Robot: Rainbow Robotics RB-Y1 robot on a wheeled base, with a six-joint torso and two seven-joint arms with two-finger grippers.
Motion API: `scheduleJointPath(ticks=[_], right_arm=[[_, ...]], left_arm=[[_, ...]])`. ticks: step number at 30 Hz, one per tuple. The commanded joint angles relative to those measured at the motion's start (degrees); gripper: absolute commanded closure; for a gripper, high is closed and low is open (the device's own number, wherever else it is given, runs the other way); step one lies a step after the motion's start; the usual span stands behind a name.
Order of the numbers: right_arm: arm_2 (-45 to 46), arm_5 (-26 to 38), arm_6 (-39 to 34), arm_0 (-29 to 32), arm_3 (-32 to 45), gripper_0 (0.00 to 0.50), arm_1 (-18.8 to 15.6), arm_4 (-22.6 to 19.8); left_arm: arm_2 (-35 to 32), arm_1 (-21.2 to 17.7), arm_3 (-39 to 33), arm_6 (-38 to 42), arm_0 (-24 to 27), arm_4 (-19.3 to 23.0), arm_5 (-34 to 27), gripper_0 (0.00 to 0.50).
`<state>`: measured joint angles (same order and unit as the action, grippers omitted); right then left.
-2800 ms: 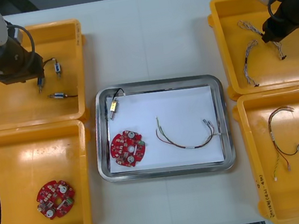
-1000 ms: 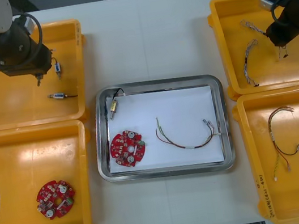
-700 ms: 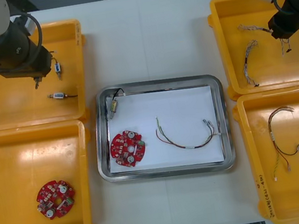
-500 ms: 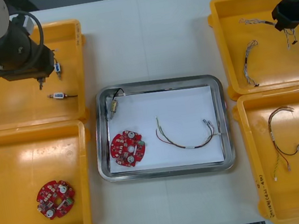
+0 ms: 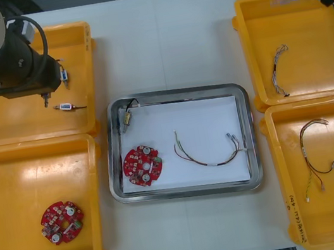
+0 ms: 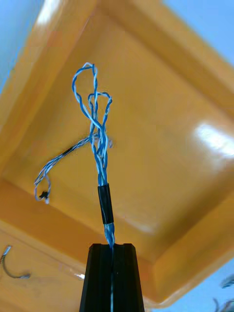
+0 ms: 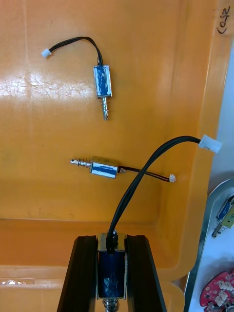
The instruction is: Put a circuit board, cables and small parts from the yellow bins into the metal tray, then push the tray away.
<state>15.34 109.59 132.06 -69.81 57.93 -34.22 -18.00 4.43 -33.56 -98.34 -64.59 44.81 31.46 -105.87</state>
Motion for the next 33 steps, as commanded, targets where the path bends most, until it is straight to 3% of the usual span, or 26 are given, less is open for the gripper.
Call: scheduleJointPath(ticks=[1,8,25,33], right_arm=[[-0.23,0.41,-1.63,2.58,10.62,0.5,-1.73,-0.64],[-1.11,0.41,-2.24,8.12,21.7,0.5,-1.37,-3.1],[-11.92,0.41,-4.88,12.33,37.78,0.5,-0.94,-21.03],[-17.19,0.41,-12.17,14.71,46.92,0.5,-0.94,-27.8]], left_arm=[[-2.05,-0.37,-3.09,3.06,-0.25,0.54,-0.83,0.5],[-2.14,-0.37,-3.71,3.85,-0.25,0.71,-1.09,0.5],[-2.23,-0.28,-3.97,4.56,-0.25,1.15,-1.01,0.5],[-2.32,-0.28,-3.97,4.65,-0.25,1.33,-1.01,0.5]])
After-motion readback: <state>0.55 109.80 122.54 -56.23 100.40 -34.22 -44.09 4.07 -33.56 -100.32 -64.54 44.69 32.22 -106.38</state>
